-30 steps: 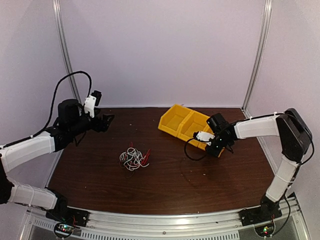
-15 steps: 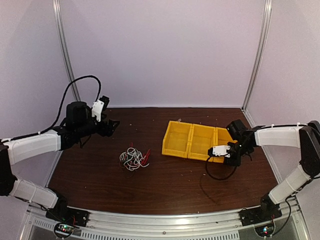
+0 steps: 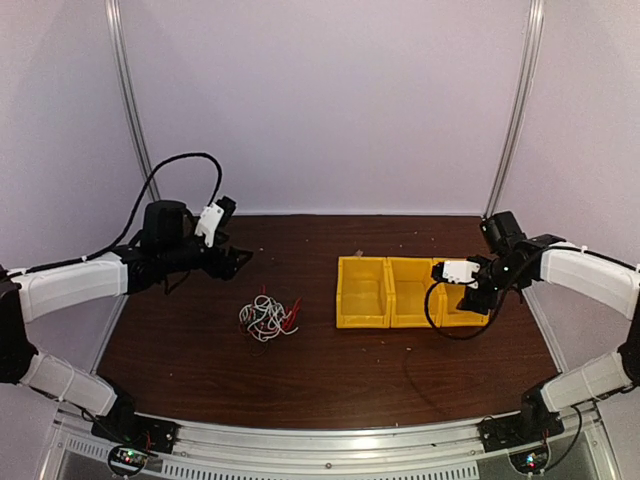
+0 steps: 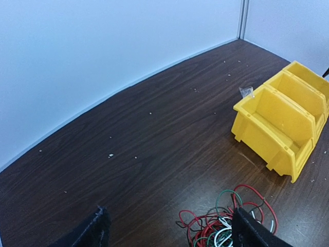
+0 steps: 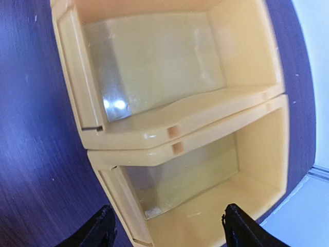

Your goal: Untangle the cables

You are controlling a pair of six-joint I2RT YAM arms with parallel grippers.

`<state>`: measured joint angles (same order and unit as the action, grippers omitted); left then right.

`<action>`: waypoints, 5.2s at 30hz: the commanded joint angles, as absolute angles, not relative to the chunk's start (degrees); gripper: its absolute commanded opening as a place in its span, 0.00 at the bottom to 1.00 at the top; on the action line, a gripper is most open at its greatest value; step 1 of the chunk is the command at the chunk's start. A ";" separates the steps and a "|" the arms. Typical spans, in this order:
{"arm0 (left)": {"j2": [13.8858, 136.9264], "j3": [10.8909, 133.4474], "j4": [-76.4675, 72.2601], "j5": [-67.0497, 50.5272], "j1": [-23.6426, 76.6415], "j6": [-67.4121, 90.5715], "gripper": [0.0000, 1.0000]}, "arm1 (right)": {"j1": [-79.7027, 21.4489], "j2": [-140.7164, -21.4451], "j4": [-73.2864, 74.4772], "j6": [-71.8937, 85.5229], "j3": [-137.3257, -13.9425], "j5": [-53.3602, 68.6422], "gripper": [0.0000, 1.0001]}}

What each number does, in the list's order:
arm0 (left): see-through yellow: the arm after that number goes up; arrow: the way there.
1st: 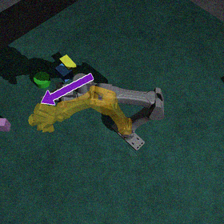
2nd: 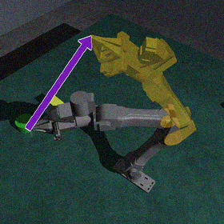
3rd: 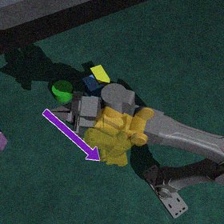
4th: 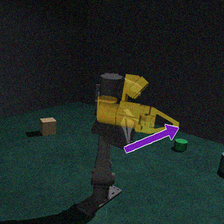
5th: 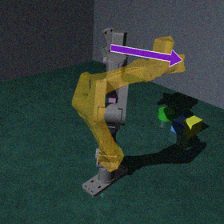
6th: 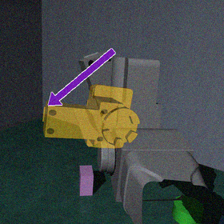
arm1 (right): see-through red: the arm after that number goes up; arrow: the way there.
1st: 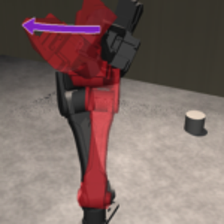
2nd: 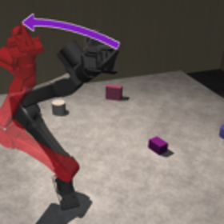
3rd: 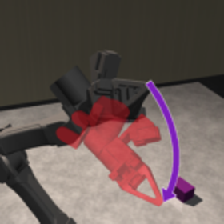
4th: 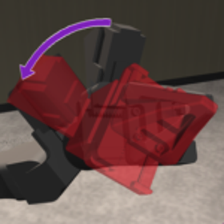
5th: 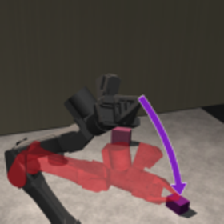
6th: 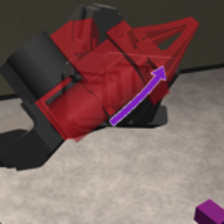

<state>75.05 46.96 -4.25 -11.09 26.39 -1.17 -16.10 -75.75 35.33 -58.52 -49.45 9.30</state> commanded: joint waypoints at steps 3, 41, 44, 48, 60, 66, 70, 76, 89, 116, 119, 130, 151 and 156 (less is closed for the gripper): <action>76.94 51.34 3.48 -8.94 33.57 0.74 0.86 | -15.89 -66.09 41.96 -50.78 -53.17 21.26 0.79; 68.27 30.20 -8.77 -1.47 49.78 23.82 0.86 | -49.13 -87.18 20.82 -41.75 -59.91 29.85 0.41; 65.34 30.85 -6.86 -0.87 49.75 25.48 0.89 | -52.03 -93.14 19.33 -45.26 -63.75 27.95 0.38; 64.55 30.97 -3.46 -0.87 49.74 30.07 0.85 | -55.12 -100.61 18.00 -48.00 -68.04 24.99 0.34; 54.65 27.59 7.91 11.83 49.75 41.01 0.80 | -59.68 -111.16 13.98 -46.43 -74.20 21.81 0.37; 53.85 27.38 8.66 10.55 49.75 40.76 0.81 | -60.11 -113.79 12.29 -43.23 -76.51 20.17 0.38; 54.58 27.71 8.14 8.64 49.75 39.78 0.81 | -60.25 -114.08 11.76 -43.04 -76.36 20.57 0.30; 55.31 26.72 5.75 2.17 49.74 34.57 0.81 | -60.34 -111.88 16.39 -42.12 -77.72 21.66 0.00; 31.95 15.14 -9.54 0.82 52.64 30.05 0.79 | -58.98 -107.82 28.92 -25.95 -98.33 32.56 0.00; 54.11 17.44 -31.78 5.39 52.82 18.05 0.65 | -55.95 -110.89 27.61 -13.28 -109.59 38.50 0.00; 56.22 15.14 -35.90 7.18 52.82 18.53 0.61 | -54.99 -109.68 27.28 -11.83 -111.60 41.15 0.00; 73.06 13.53 -45.61 7.78 52.78 20.50 0.37 | -54.32 -105.24 24.08 -8.61 -112.80 46.34 0.00; 77.05 9.20 -51.49 10.08 52.82 23.94 0.44 | -50.98 -100.00 28.46 -9.23 -128.61 46.34 0.00; 65.67 10.42 -42.26 12.41 53.67 23.28 0.55 | -50.84 -98.67 28.33 -10.73 -122.87 45.15 0.00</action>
